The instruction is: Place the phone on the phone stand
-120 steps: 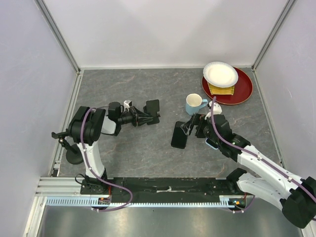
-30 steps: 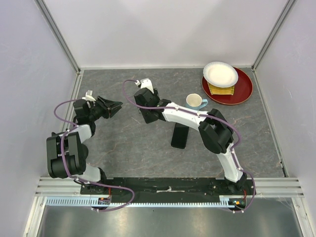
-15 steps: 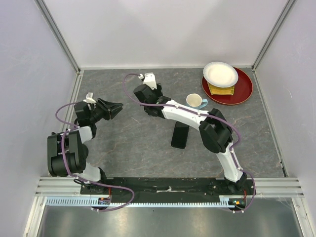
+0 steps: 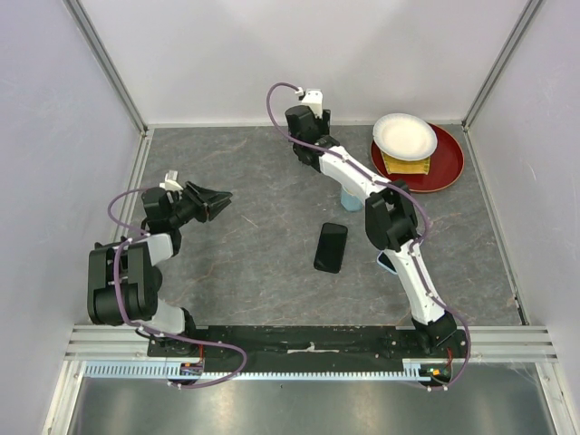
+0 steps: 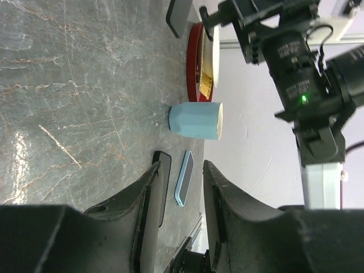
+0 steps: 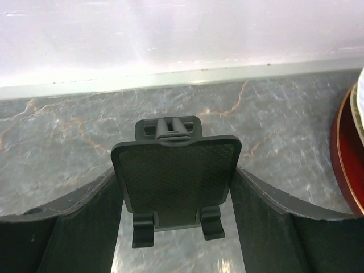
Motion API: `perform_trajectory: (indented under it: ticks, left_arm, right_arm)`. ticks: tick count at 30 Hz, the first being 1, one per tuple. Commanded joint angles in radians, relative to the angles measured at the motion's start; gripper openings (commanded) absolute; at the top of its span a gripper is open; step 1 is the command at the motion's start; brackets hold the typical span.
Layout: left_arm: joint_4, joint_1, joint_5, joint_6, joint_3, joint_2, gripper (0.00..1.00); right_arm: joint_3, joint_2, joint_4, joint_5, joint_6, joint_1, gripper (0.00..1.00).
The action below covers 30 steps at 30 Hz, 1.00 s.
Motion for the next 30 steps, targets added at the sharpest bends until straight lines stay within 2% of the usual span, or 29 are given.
perform_trajectory:
  ticks: [1, 4, 11, 14, 22, 25, 29, 30]
  left_arm:
    - [0.028, -0.02, 0.044, 0.008, 0.045, 0.034, 0.41]
    - [0.026, -0.029, 0.075, 0.012, 0.067, 0.063, 0.43]
    - [0.043, -0.048, 0.124, 0.003, 0.093, 0.094, 0.45]
    - [0.048, -0.048, 0.133, 0.0, 0.096, 0.084, 0.45]
    - [0.063, -0.049, 0.135, -0.014, 0.091, 0.058, 0.45]
    - [0.063, -0.048, 0.13, -0.012, 0.093, 0.064, 0.45]
    - [0.088, -0.048, 0.144, -0.035, 0.088, 0.077, 0.45]
    - [0.089, -0.048, 0.142, -0.031, 0.087, 0.074, 0.45]
  right_arm:
    - [0.179, 0.071, 0.059, -0.071, -0.074, -0.016, 0.0]
    - [0.219, 0.103, 0.059, -0.105, -0.075, -0.036, 0.0]
    - [0.193, 0.13, 0.047, -0.12, -0.103, -0.05, 0.0]
    - [0.172, 0.142, 0.047, -0.116, -0.092, -0.05, 0.06]
    - [0.232, 0.183, 0.018, -0.045, -0.059, -0.05, 0.11]
    - [0.23, 0.182, 0.004, -0.054, -0.042, -0.053, 0.27]
    - [0.239, 0.165, -0.042, -0.1, -0.028, -0.054, 0.71]
    - [0.235, 0.156, -0.059, -0.107, -0.02, -0.054, 0.75]
